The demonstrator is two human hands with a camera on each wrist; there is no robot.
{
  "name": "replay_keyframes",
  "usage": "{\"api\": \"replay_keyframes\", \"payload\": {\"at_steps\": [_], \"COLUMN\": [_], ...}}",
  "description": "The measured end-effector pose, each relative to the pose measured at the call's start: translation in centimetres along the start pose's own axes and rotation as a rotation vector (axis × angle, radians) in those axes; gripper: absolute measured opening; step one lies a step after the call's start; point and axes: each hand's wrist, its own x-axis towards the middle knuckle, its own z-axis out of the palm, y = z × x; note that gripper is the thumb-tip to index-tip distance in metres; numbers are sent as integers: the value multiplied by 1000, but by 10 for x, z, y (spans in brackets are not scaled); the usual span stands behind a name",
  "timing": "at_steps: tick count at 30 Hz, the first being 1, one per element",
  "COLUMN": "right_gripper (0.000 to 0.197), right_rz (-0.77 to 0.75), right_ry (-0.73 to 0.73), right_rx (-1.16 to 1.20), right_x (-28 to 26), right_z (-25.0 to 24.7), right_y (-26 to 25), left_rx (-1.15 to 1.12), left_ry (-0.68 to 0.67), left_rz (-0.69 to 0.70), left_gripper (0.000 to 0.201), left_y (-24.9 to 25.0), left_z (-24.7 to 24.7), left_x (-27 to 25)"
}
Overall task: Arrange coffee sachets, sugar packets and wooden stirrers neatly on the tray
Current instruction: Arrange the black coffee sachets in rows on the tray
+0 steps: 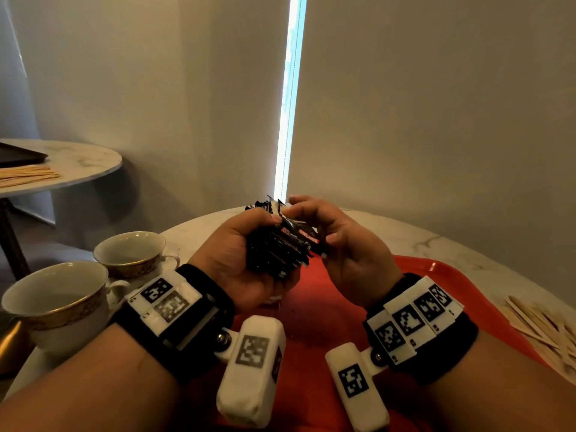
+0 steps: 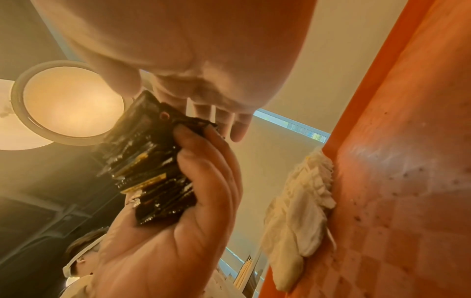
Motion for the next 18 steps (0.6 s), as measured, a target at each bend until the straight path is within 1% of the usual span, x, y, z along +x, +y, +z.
{"api": "replay_keyframes", "payload": {"at_steps": [1, 2, 4, 6, 8, 11, 13, 14, 16, 17, 18], "right_gripper": [35, 37, 53, 63, 67, 56, 42, 34, 19, 15, 15], "right_rz": [-7, 8, -33, -6, -33, -33, -34, -26, 20, 54, 91], "right_ry": [16, 34, 72, 87, 81, 84, 84, 109, 248, 346, 447], "right_rx": [-62, -101, -163, -118, -129, -134, -129, -136, -144, -134, -132], "right_x": [4, 5, 4, 3, 3, 5, 5, 5, 5, 5, 5], "right_z": [-5, -8, -6, -5, -4, -6, -9, -10, -10, -11, -13], "right_y": [5, 8, 8, 10, 12, 16, 18, 18, 21, 22, 24], "left_rx": [-8, -14, -23, -22, -24, -30, -33, -38, -45, -49, -61], "left_ry": [0, -3, -14, -10, -5, 4, 10, 4, -12, -14, -10], "left_rz": [6, 8, 1, -10, -23, -33, -34, -43, -63, -57, -39], "left_gripper": [38, 39, 39, 40, 43, 44, 42, 44, 48, 49, 49], "left_y": [2, 3, 4, 4, 4, 5, 7, 8, 10, 11, 12], "left_z": [-1, -2, -3, -4, -5, -5, -7, -7, -9, -10, -11], "left_x": [0, 0, -1, -1, -1, -1, -1, -1, -1, 0, 0]}}
